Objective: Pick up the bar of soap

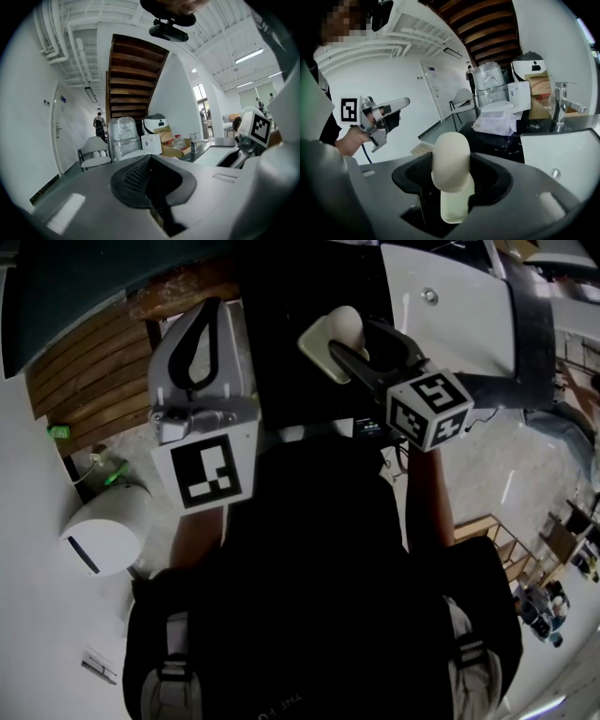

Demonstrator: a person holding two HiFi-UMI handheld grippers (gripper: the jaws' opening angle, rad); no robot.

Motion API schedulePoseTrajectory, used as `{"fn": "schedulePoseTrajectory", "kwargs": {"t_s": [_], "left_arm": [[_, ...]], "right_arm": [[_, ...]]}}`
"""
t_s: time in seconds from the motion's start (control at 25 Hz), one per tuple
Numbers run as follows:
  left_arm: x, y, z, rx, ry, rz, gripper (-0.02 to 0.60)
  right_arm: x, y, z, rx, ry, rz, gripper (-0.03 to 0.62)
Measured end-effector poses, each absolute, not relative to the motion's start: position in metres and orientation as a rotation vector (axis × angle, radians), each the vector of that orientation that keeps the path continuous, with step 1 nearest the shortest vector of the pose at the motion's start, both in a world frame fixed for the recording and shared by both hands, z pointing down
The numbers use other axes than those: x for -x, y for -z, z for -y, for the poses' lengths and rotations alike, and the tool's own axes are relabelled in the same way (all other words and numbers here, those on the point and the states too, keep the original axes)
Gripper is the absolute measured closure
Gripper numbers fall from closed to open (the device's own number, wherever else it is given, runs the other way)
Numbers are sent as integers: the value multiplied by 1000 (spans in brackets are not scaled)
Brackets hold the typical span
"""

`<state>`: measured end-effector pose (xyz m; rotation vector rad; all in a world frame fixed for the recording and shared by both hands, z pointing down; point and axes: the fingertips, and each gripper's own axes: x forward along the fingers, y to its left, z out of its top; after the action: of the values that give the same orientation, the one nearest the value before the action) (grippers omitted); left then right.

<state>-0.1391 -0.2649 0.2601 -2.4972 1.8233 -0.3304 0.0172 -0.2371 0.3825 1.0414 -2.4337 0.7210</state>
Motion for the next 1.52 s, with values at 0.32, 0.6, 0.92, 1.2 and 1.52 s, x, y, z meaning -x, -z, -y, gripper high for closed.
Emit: {"fn": "schedulePoseTrajectory", "kwargs": {"t_s": [0.32,0.6,0.92,1.2,1.52], "left_arm": [[142,-254,251,2500,302,-1805,581],[154,-248,231,2509,268,-1780,581],[172,-245,203,2530,234,-1750,581],[180,-243,188,2546,221,-1755,581],[160,-247,166,2557,254,-1736,581]], "right_arm": [[-10,-316,226,-1043,-645,2689,322],[-12,-250,208,-1181,-594,2947,322],[-6,-225,177,-1285,-604,3058,322],[8,-219,163,-1276,-610,3081,322],[-7,-217,150,-1276,-585,3090,324]]}}
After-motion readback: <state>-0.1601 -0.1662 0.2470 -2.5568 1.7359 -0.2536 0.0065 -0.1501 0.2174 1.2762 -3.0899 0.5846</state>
